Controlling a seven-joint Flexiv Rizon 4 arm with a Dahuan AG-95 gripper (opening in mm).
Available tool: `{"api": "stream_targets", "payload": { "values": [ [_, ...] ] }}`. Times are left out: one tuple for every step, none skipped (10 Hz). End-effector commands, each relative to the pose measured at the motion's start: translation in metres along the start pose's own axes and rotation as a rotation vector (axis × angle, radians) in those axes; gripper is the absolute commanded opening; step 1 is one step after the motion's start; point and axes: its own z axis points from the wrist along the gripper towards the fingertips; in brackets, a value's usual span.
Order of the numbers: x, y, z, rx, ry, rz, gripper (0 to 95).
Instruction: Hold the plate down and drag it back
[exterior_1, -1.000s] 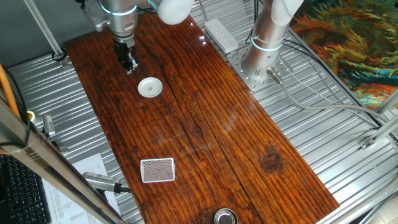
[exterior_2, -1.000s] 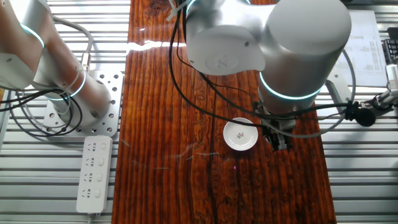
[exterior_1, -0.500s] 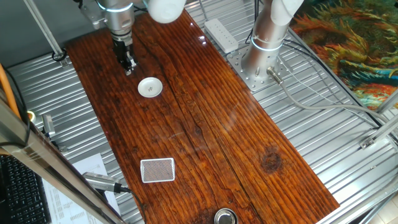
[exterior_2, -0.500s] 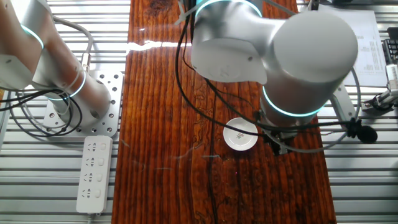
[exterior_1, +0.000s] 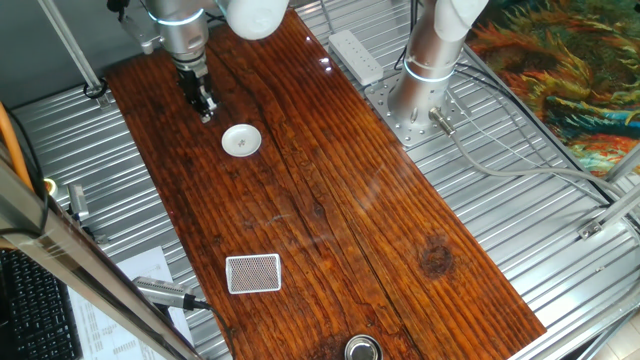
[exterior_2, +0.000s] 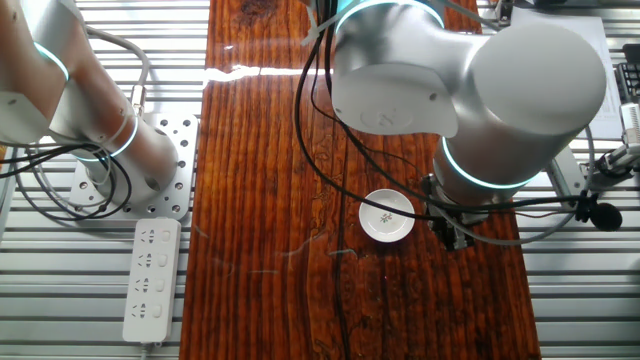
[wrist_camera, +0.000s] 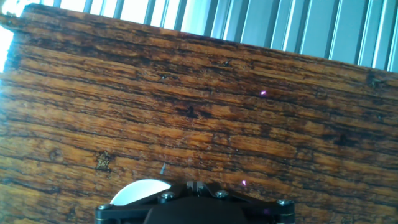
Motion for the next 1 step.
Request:
{"api": "stream_targets", "payload": {
  "values": [
    [-0.0003, 0.0, 0.0005, -0.002, 0.005, 0.003, 0.0]
  ]
}}
